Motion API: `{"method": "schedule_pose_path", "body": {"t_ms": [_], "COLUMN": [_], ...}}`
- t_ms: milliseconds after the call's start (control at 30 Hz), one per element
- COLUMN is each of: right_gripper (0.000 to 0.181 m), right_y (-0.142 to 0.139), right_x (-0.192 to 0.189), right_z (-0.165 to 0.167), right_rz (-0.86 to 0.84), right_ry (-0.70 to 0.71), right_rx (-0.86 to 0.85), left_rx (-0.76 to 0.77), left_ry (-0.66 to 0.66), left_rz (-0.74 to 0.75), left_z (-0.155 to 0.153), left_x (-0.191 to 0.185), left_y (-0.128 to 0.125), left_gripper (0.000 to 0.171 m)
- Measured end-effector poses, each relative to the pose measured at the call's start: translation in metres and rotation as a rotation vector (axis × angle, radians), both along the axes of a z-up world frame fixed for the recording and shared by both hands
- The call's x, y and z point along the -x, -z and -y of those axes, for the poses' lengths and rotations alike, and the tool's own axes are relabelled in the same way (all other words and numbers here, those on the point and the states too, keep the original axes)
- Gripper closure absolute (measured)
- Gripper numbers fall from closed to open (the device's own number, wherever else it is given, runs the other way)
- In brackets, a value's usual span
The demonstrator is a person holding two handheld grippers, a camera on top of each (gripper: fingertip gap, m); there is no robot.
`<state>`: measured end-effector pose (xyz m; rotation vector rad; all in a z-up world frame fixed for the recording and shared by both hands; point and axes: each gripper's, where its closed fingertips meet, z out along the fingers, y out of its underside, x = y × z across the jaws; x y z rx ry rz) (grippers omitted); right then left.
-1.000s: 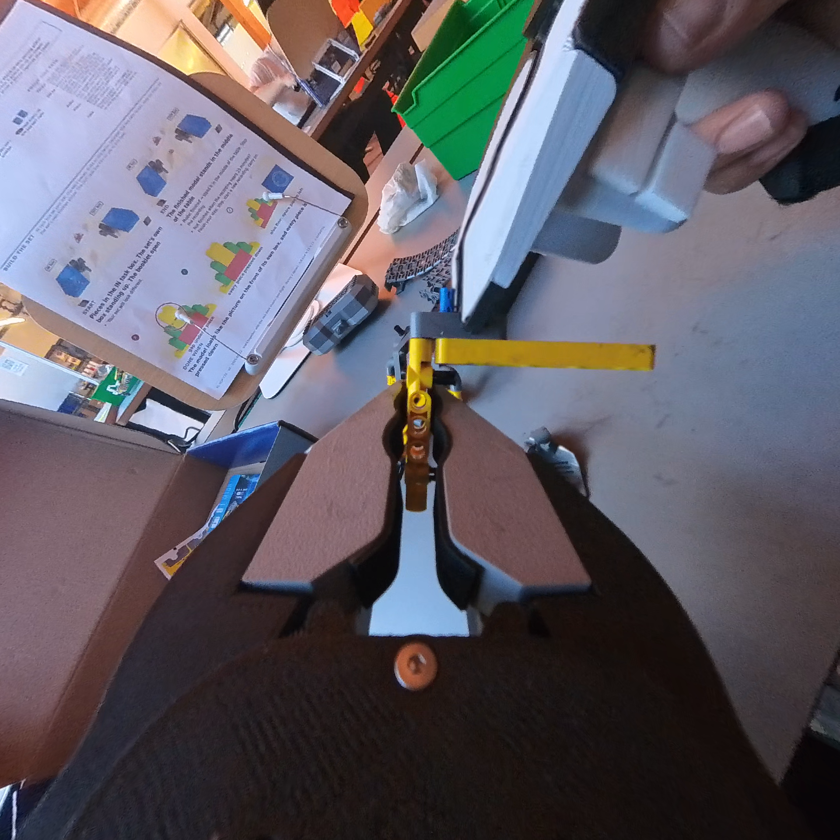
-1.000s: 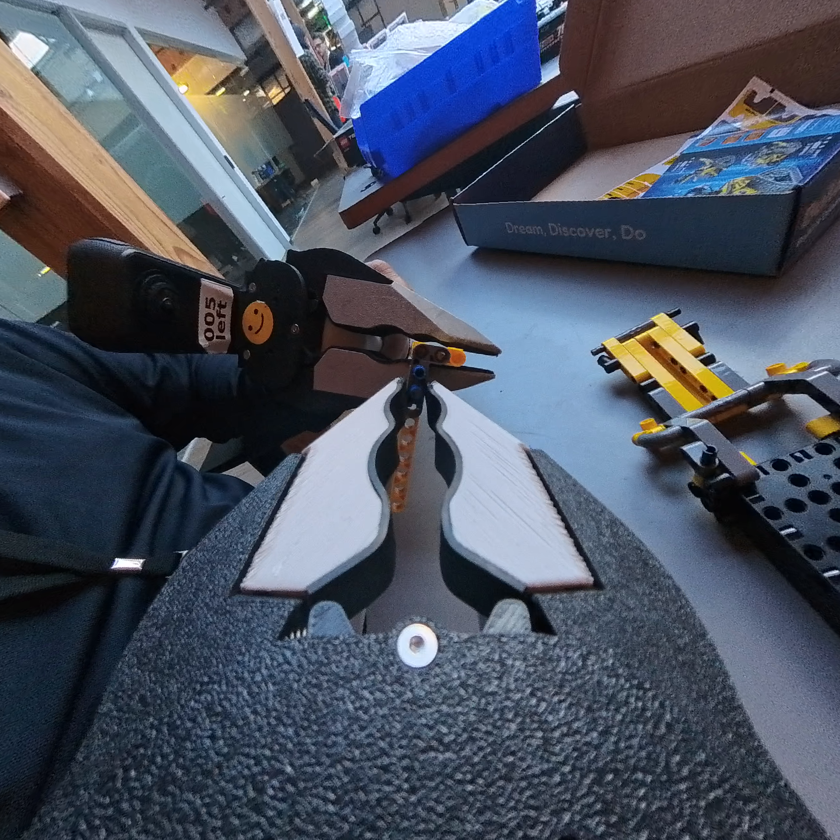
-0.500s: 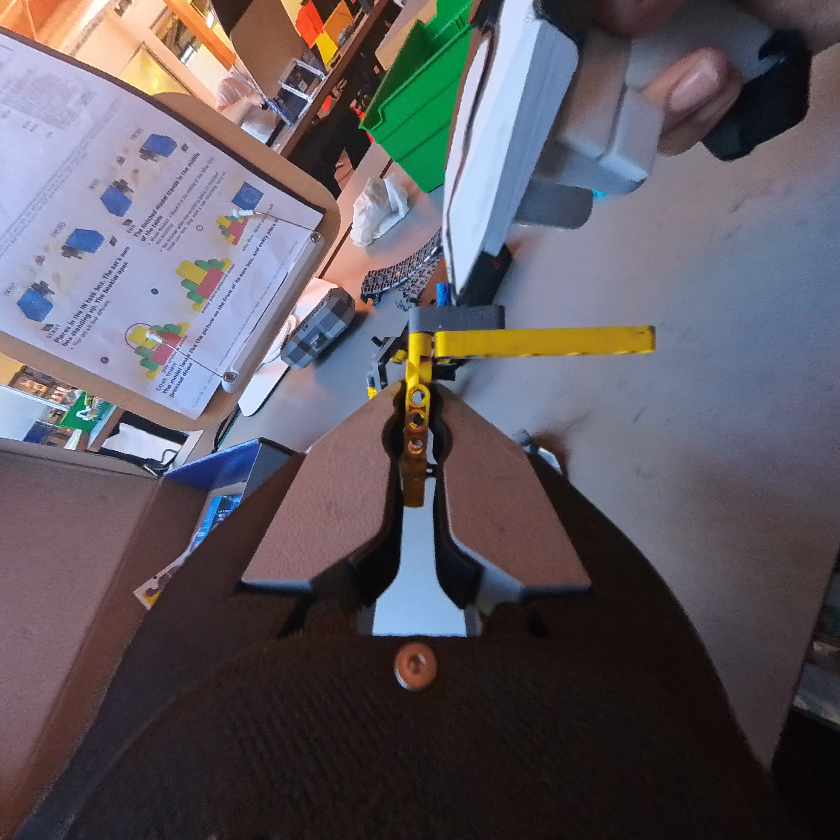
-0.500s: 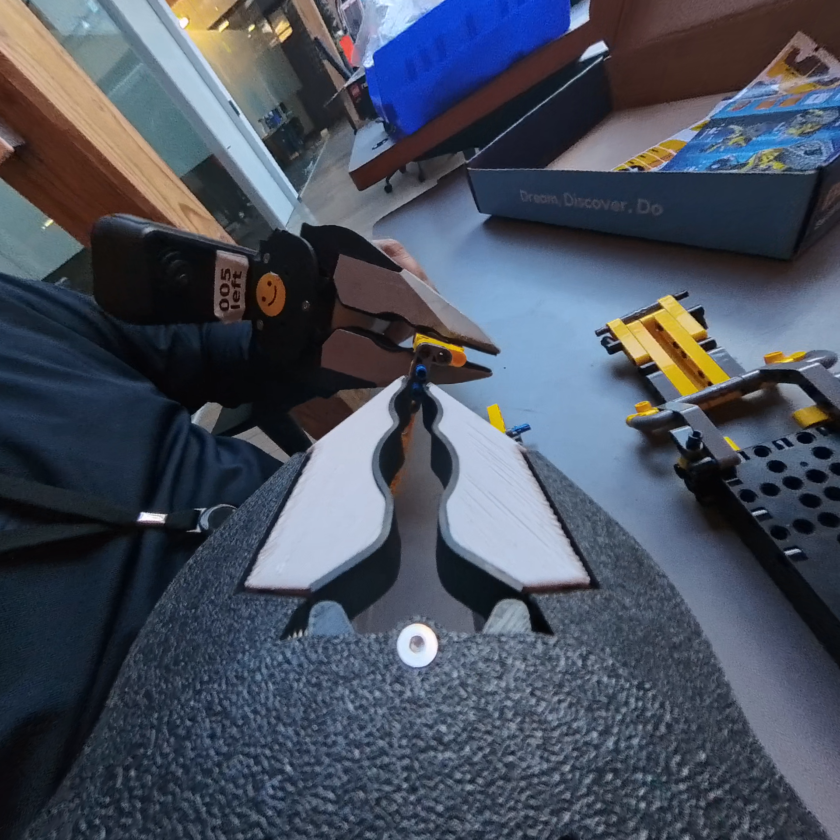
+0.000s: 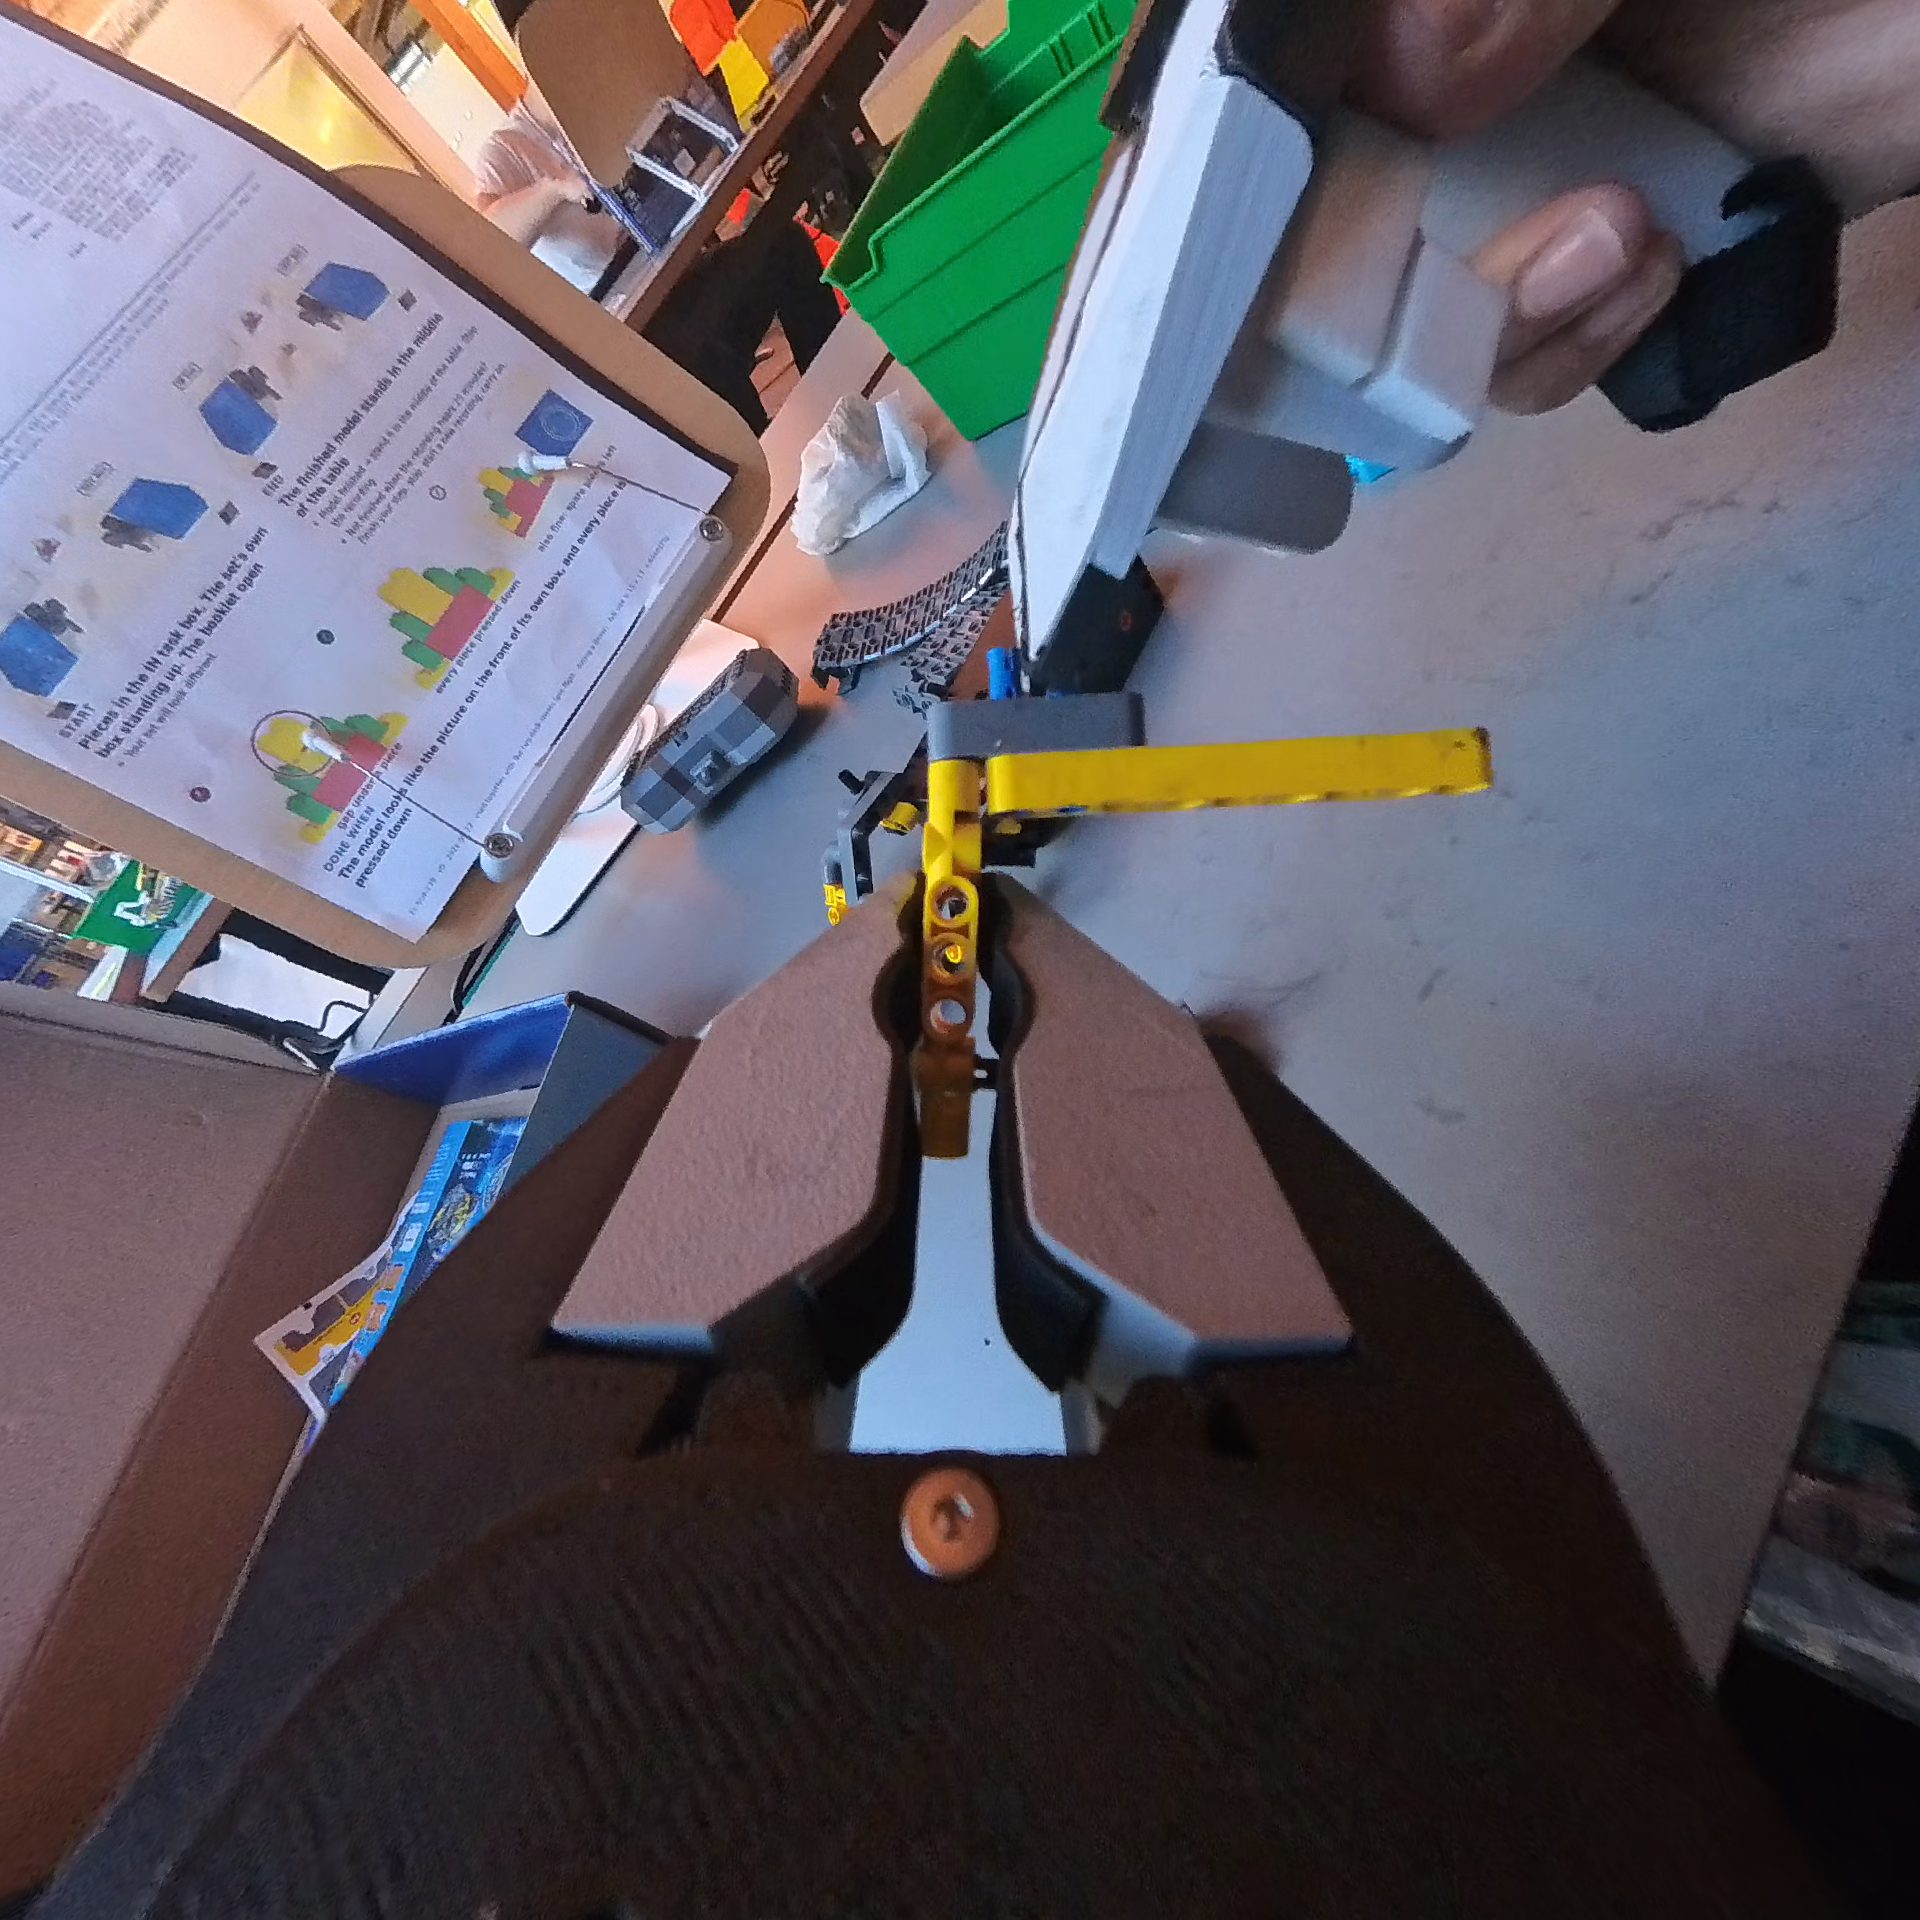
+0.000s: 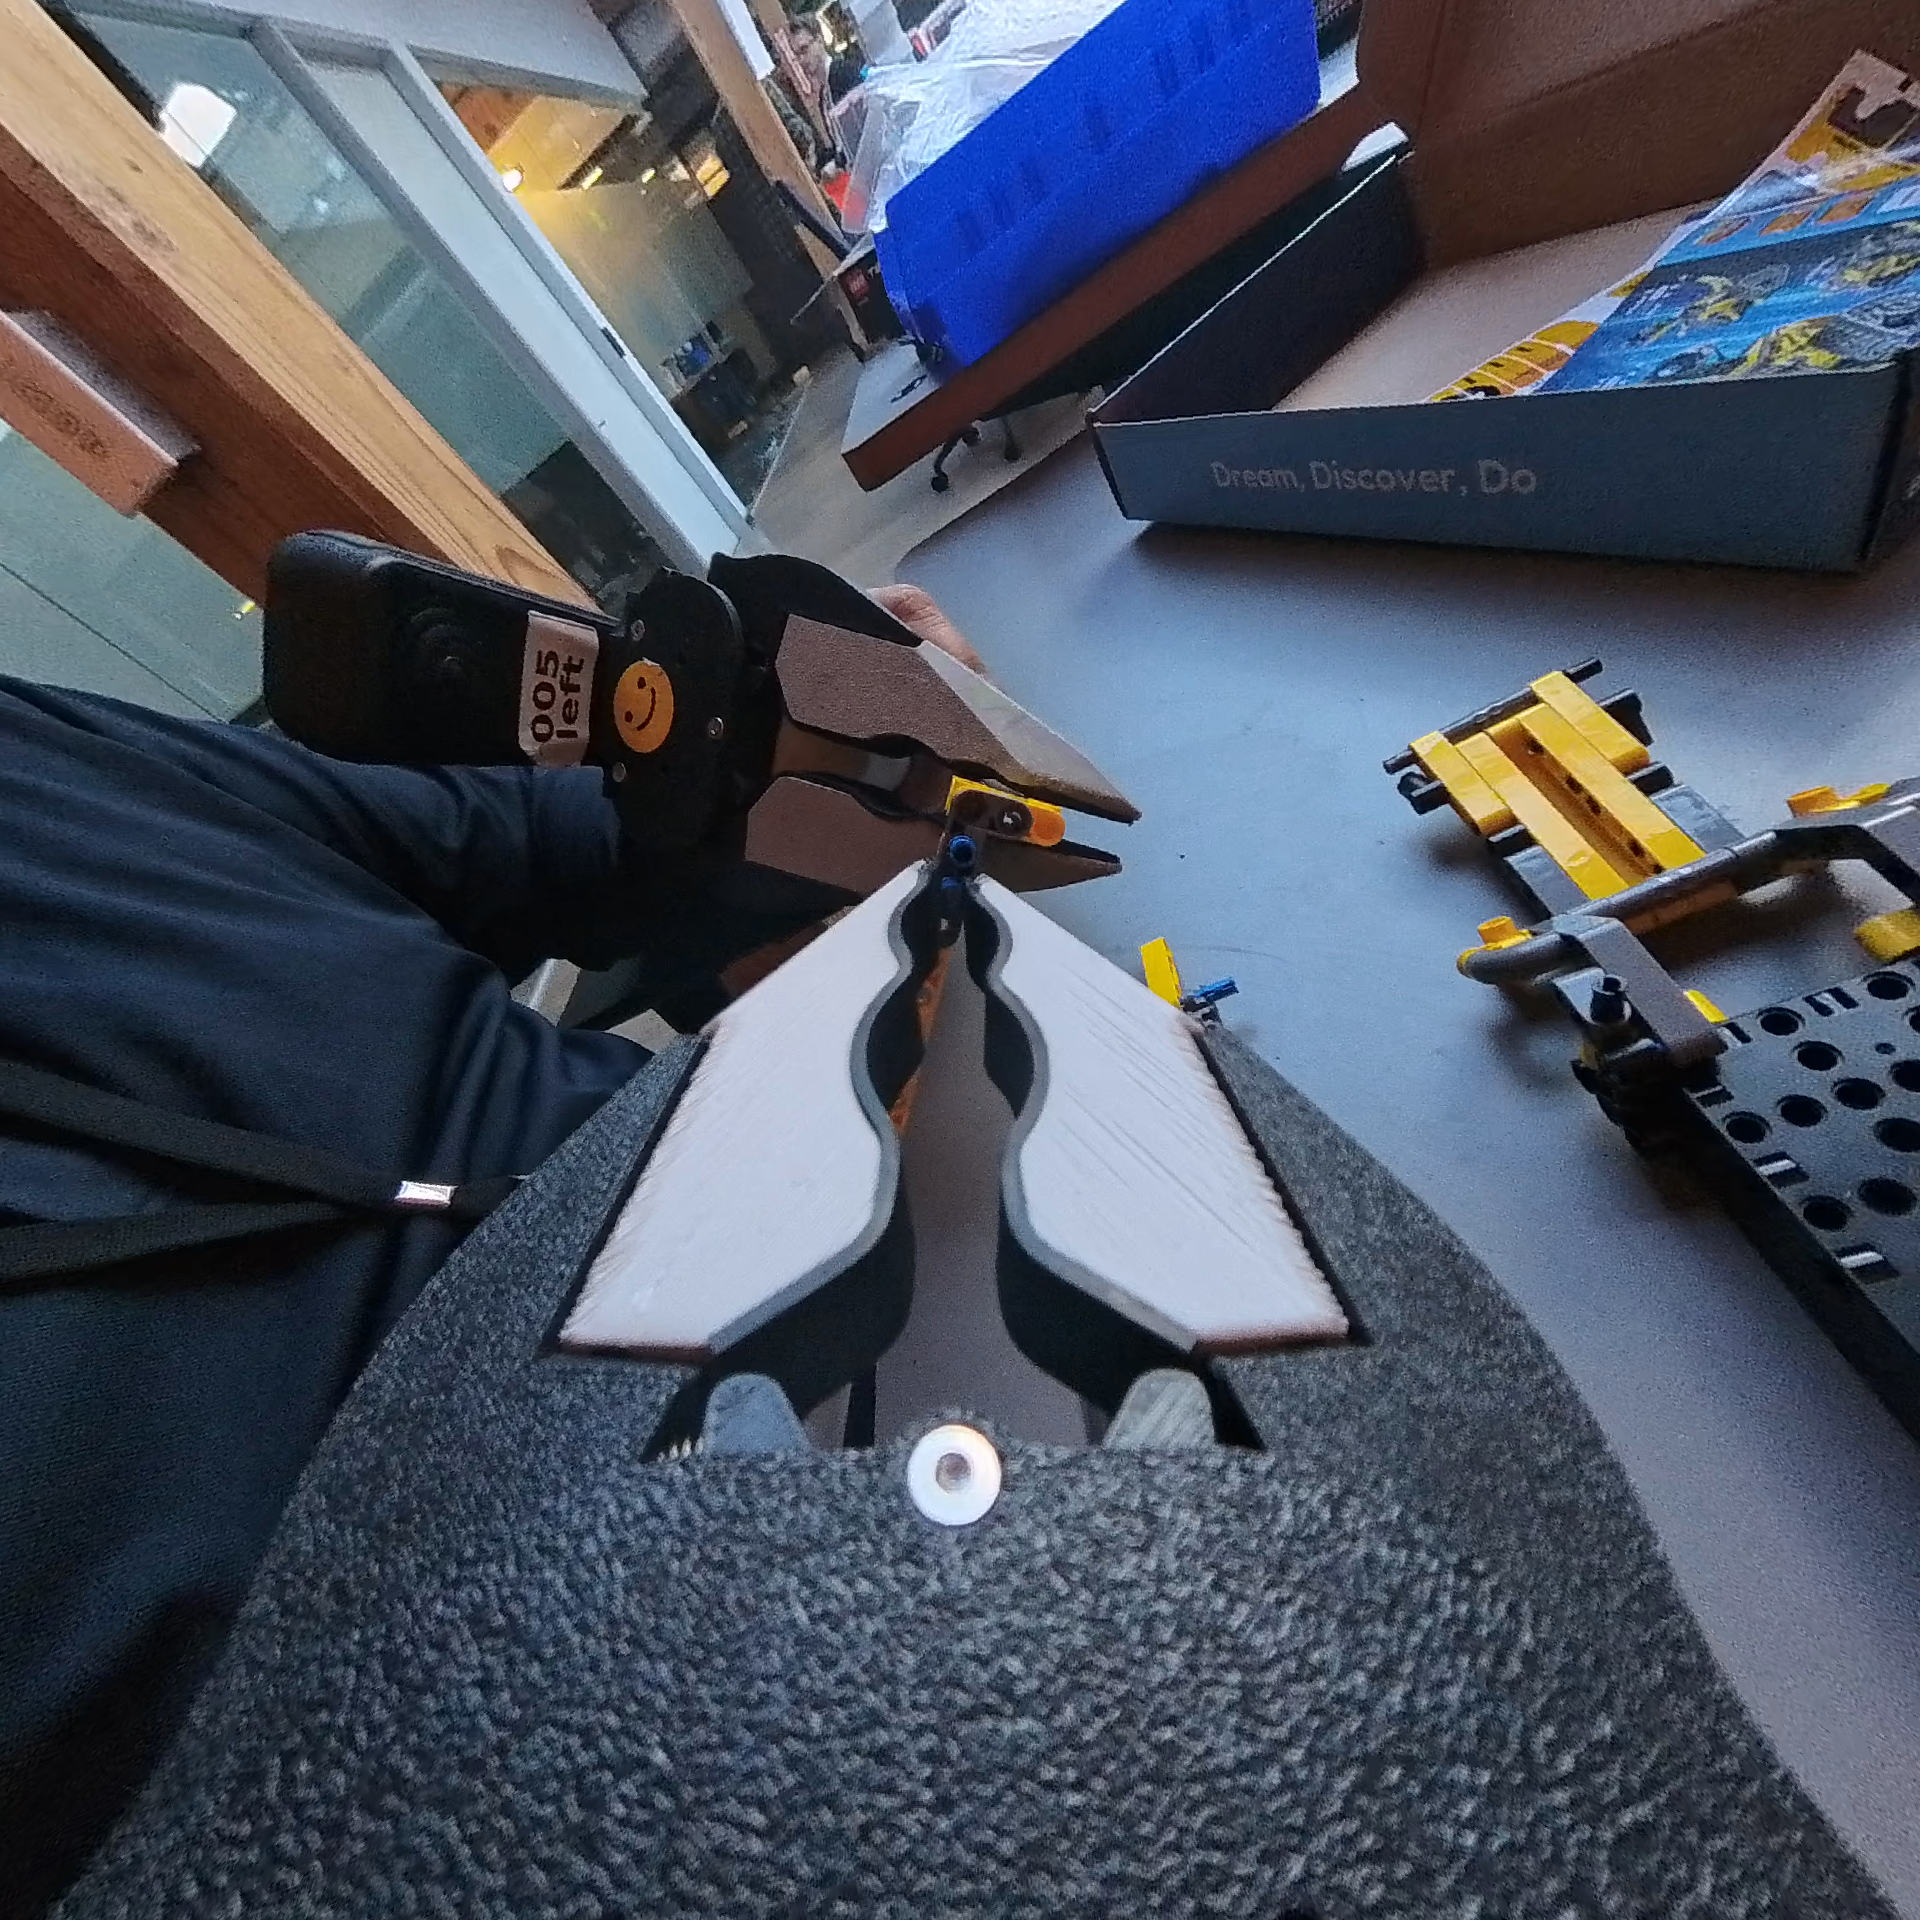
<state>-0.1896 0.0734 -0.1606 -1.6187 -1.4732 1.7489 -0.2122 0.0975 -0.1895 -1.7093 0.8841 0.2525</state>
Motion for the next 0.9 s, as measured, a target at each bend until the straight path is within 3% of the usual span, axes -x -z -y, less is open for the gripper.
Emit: {"method": "schedule_pose_path", "body": {"t_ms": [400,533,600,700,833,900], "right_gripper": [0.181,0.181,0.181,0.181,0.181,0.181], "right_y": [-0.008,-0.008,-0.014,-0.045,-0.06,-0.061], "right_x": [0.0,0.001,0.0,-0.021,-0.036,-0.032], "right_z": [-0.001,0.0,-0.009,-0.042,-0.05,-0.038], "right_rz": [-0.042,-0.051,-0.087,-0.22,-0.244,-0.231], "right_ry": [0.006,-0.005,0.036,0.122,0.168,0.143], "right_rx": [0.052,0.145,0.17,0.255,0.117,0.039], "left_rx": [0.005,0.019,0.028,0.05,0.105,0.173], "left_ry": [0.002,-0.001,-0.017,-0.028,0.008,0.071], "left_rz": [0.048,0.07,0.049,0.07,0.17,0.323], "left_z": [0.0,0.0,-0.001,-0.001,-0.001,0.004], "left_x": [-0.001,0.001,0.005,0.012,0.005,-0.007], "left_y": [-0.005,-0.005,-0.001,0.005,0.006,0.003], "left_gripper": [0.165,0.165,0.165,0.166,0.166,0.166]}}
